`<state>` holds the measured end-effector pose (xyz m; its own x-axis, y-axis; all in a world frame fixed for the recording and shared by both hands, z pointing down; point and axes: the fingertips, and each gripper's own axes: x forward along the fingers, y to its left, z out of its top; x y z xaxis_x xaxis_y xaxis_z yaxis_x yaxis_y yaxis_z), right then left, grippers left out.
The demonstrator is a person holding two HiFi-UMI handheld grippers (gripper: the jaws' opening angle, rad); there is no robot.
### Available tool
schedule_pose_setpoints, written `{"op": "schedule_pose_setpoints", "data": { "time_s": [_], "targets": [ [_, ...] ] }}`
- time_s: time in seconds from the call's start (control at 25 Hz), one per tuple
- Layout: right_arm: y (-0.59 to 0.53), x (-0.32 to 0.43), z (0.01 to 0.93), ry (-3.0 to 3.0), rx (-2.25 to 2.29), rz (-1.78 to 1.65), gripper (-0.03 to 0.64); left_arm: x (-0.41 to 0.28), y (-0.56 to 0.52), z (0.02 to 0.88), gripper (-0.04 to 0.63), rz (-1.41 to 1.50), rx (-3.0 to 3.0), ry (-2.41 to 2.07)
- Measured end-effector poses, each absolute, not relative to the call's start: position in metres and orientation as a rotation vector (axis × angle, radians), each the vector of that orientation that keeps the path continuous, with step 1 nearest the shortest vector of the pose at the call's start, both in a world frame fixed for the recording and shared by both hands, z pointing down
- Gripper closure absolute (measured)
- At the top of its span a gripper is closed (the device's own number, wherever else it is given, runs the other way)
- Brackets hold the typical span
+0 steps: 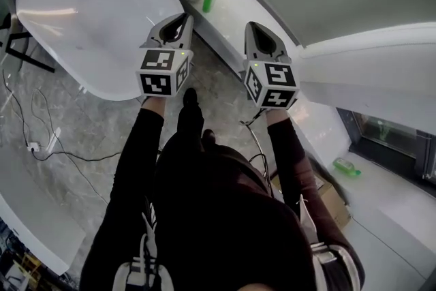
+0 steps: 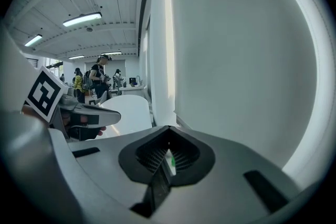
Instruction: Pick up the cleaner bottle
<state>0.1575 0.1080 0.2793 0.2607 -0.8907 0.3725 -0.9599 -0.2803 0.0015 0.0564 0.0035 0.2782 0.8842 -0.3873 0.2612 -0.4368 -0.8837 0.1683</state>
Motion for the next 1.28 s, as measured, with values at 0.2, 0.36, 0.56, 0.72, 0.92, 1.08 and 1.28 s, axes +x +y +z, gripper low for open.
{"op": "schedule_pose_setpoints", "data": {
  "time_s": [0.2, 0.36, 0.56, 0.72, 0.92, 1.08, 1.28],
  "targets": [
    [0.086, 0.167, 0.288, -1.693, 2.295, 0.464, 0.615, 0.071, -0.018, 0.293, 0.531, 0.36, 2.826, -0.582],
    [0.073, 0.174, 0.295, -1.669, 2.299, 0.484, 0.615, 0.081, -0.032, 0.309, 0.506, 0.4, 2.814, -0.558],
    [0.06, 0.181, 0.302, -1.644, 2.304, 0.509, 0.615, 0.092, -0.042, 0.322, 0.47, 0.437, 2.796, -0.523],
    [0.05, 0.185, 0.308, -1.625, 2.314, 0.531, 0.615, 0.1, -0.051, 0.33, 0.444, 0.466, 2.794, -0.504],
    [0.042, 0.194, 0.32, -1.619, 2.29, 0.539, 0.615, 0.115, -0.057, 0.353, 0.411, 0.527, 2.789, -0.489],
    [0.038, 0.206, 0.341, -1.607, 2.28, 0.554, 0.615, 0.132, -0.058, 0.382, 0.39, 0.585, 2.79, -0.477],
    [0.026, 0.219, 0.367, -1.618, 2.255, 0.579, 0.615, 0.147, -0.067, 0.42, 0.381, 0.635, 2.757, -0.518]
  ]
}}
